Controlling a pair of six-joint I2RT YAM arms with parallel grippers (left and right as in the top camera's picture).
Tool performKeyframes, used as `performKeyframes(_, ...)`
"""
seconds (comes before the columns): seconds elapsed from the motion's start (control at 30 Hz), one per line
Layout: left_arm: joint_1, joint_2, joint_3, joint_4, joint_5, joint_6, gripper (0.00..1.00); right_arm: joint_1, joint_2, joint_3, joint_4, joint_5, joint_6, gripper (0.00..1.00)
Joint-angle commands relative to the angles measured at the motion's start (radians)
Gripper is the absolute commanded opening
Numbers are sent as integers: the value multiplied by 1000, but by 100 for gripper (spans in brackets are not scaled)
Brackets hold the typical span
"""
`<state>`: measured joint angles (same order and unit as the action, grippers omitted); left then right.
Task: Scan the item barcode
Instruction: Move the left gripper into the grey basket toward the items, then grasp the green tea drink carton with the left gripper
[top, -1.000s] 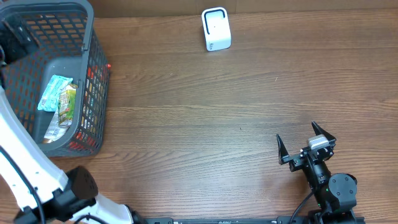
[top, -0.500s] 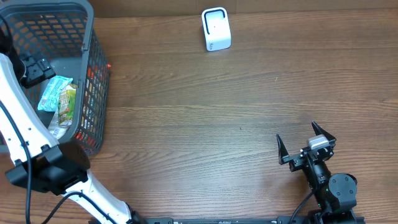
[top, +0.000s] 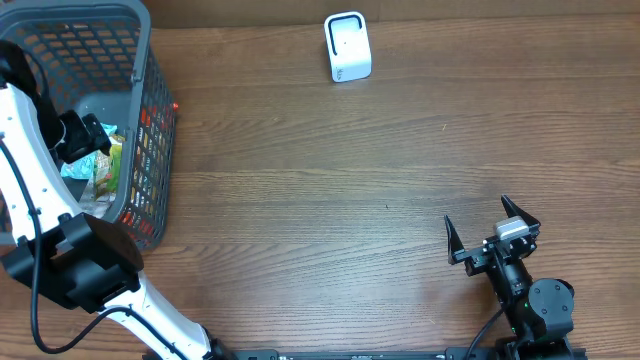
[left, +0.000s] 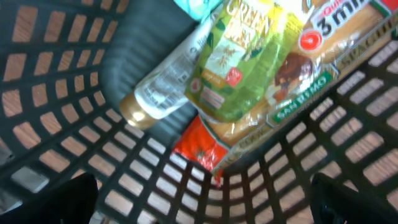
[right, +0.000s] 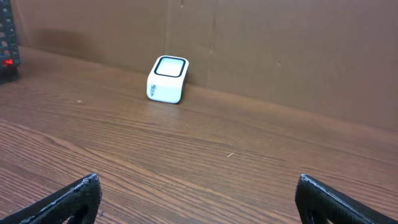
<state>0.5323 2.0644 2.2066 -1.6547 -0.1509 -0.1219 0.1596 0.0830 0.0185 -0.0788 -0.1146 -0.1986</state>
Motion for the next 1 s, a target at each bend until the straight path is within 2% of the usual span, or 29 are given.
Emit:
performKeyframes(0.0,13,0,-37,44,3,24,99,6,-7,-10,5,9,-1,100)
performKeyframes(0.17,-16,0,-91,154,140,149,100,6,-7,-10,5,9,0,100)
performKeyframes(0.3,-50,0,-159,216,170,213,100,6,-7,-10,5,9,0,100)
performKeyframes(0.4,-72,0,-230,273,157,215,100,6,-7,-10,5,9,0,100)
performKeyframes(0.57,-69,0,-315,351,-16,95,100,6,-7,-10,5,9,-1,100)
performKeyframes(0.7,-45,2,-344,380,-41,93,100,6,-7,-10,5,9,-1,100)
performKeyframes(0.83,-22,3,-347,406,-14,108,99,6,-7,-10,5,9,0,100)
performKeyframes(0.97,-18,4,-375,435,121,224,100,6,-7,-10,5,9,-1,100)
